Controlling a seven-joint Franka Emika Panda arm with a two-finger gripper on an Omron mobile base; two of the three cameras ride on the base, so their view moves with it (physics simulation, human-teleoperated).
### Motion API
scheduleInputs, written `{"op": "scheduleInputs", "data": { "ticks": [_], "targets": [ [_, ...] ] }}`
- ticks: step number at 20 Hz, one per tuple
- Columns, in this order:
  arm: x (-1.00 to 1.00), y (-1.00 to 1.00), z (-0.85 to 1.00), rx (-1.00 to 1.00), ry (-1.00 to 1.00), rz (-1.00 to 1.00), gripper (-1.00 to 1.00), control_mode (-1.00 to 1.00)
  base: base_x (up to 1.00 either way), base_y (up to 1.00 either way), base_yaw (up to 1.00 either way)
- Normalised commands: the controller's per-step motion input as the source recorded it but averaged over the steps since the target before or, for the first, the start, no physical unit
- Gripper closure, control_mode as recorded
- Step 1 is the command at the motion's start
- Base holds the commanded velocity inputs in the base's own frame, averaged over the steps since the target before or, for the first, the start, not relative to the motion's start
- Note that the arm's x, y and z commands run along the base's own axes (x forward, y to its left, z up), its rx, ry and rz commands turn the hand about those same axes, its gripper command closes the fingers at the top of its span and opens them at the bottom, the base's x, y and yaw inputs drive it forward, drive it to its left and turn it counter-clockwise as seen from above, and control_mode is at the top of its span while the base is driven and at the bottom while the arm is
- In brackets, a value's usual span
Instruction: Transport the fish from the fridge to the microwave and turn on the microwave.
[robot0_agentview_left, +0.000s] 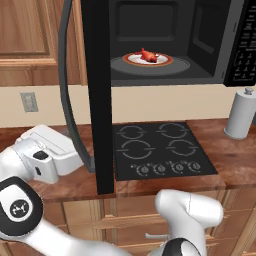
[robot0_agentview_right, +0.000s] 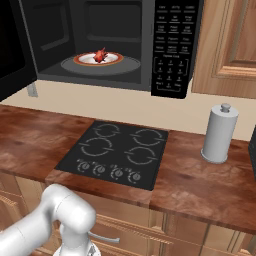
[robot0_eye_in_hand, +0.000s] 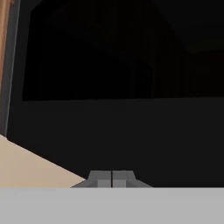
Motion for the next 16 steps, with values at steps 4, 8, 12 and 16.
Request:
{"op": "scheduleInputs", "data": {
  "ticks": [4,8,12,16],
  "targets": [
    [0.0,-0.52,0.0,0.0,-0.03,0.0,1.0,-1.0,0.0,0.0,0.0],
    [-0.01,-0.52,0.0,0.0,-0.03,0.0,1.0,-1.0,0.0,0.0,0.0],
    [-0.07,-0.49,0.0,0.0,-0.04,0.0,1.0,-1.0,0.0,0.0,0.0],
    [-0.06,-0.51,0.0,0.0,-0.04,0.0,1.0,-1.0,0.0,0.0,0.0]
  ]
}}
